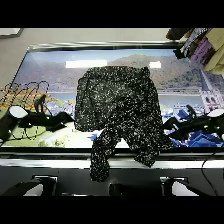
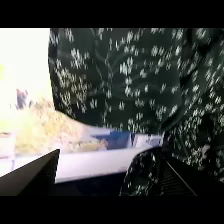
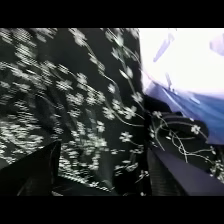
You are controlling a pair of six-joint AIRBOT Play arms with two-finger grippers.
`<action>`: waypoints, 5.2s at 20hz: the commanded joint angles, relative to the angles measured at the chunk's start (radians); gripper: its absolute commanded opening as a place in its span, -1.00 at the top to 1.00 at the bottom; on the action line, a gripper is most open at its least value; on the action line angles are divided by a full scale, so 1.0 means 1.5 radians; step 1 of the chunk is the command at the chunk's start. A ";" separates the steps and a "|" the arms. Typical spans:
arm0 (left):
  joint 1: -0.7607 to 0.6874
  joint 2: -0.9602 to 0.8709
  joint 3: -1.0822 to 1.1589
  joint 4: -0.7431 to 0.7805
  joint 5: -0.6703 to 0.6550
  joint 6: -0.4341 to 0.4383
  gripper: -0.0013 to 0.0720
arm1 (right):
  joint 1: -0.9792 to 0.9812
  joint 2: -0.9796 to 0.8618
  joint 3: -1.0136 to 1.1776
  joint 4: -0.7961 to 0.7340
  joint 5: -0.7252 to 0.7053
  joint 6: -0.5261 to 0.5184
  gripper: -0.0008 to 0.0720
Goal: Fold the clothes and pants, and hang the long-sleeved shirts on hangers.
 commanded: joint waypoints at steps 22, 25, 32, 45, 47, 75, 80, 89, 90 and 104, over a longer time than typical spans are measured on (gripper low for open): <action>-0.352 -0.185 -0.056 -0.300 0.218 0.114 0.82 | 0.043 0.078 -0.070 0.051 -0.018 0.009 0.90; -0.311 -0.164 -0.025 -0.289 0.205 0.114 0.92 | 0.043 0.085 -0.067 0.172 -0.025 -0.006 0.91; -0.071 -0.027 0.369 -0.120 0.087 0.114 0.92 | 0.043 0.094 0.322 0.323 -0.104 -0.008 0.91; 0.182 0.363 0.623 0.073 0.087 -0.009 0.92 | 0.041 0.358 0.809 0.078 -0.224 0.062 0.91; 0.201 0.392 0.623 0.157 0.088 -0.067 0.92 | 0.041 0.390 0.809 0.012 -0.268 0.101 0.91; -0.046 -0.420 0.576 0.044 0.154 0.010 -0.59 | 0.169 -0.456 0.808 0.079 -0.122 0.132 0.06; 0.045 -0.355 0.612 0.053 -0.017 -0.011 -0.90 | 0.019 -0.341 0.795 -0.124 0.105 0.066 -0.75; 0.113 -0.132 0.232 0.120 -0.053 -0.001 -0.89 | -0.222 -0.082 0.181 -0.069 0.075 -0.017 -0.78; 0.108 -0.126 0.204 0.119 -0.054 -0.001 -0.89 | -0.220 -0.075 0.135 -0.073 0.063 -0.024 -0.78; 0.064 -0.135 0.140 0.120 -0.050 0.032 -0.89 | -0.219 -0.120 0.017 -0.021 -0.001 -0.071 -0.73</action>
